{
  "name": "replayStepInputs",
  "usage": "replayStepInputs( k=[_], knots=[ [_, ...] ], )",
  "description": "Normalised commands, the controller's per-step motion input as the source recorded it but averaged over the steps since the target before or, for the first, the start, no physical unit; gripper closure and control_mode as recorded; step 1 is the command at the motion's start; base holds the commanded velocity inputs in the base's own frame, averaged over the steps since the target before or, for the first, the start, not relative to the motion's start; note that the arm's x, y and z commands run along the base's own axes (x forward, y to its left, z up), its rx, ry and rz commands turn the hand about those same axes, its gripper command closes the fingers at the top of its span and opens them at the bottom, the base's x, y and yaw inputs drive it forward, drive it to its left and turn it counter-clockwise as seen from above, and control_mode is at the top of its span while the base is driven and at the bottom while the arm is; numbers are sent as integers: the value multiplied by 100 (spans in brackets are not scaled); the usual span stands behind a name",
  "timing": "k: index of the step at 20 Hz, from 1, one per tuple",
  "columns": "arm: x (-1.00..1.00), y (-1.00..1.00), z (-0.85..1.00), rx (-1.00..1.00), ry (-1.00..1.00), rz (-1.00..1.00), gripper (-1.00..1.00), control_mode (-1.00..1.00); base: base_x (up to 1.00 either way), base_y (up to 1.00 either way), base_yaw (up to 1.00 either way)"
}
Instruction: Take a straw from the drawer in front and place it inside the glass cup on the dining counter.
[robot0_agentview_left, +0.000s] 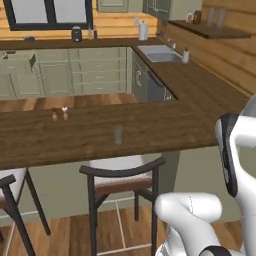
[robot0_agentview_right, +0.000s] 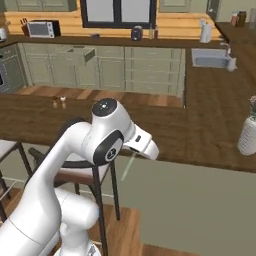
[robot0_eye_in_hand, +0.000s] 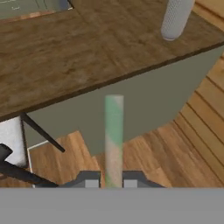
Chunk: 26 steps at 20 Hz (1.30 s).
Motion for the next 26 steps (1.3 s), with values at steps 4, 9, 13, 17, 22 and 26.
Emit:
replayStepInputs(
  k=[4, 9, 13, 17, 22, 26],
  knots=[
    [0, 0, 0, 0, 0, 0, 100, 100, 45, -45, 33],
    [0, 0, 0, 0, 0, 0, 100, 100, 53, -1, 36],
    [0, 0, 0, 0, 0, 0, 100, 100, 59, -2, 42],
    [0, 0, 0, 0, 0, 0, 100, 100, 48, -7, 49],
    [0, 0, 0, 0, 0, 0, 100, 100, 59, 0, 41],
    [0, 0, 0, 0, 0, 0, 100, 100, 52, 11, 6]
  ],
)
